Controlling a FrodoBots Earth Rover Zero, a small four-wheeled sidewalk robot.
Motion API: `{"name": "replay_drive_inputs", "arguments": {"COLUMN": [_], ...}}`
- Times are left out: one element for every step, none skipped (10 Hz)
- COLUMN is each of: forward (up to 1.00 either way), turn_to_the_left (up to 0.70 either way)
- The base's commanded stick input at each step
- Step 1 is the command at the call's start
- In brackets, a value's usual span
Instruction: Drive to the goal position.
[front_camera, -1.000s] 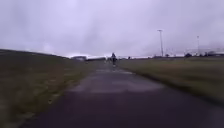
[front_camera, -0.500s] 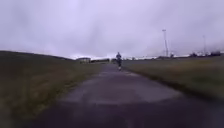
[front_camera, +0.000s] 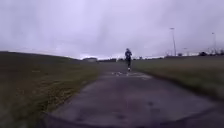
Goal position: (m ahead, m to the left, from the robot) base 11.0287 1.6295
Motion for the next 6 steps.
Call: {"name": "replay_drive_inputs", "arguments": {"forward": [1.0, 1.0, 1.0, 1.0, 1.0, 1.0], "turn_to_the_left": [0.0, 0.0, 0.0, 0.0, 0.0, 0.0]}}
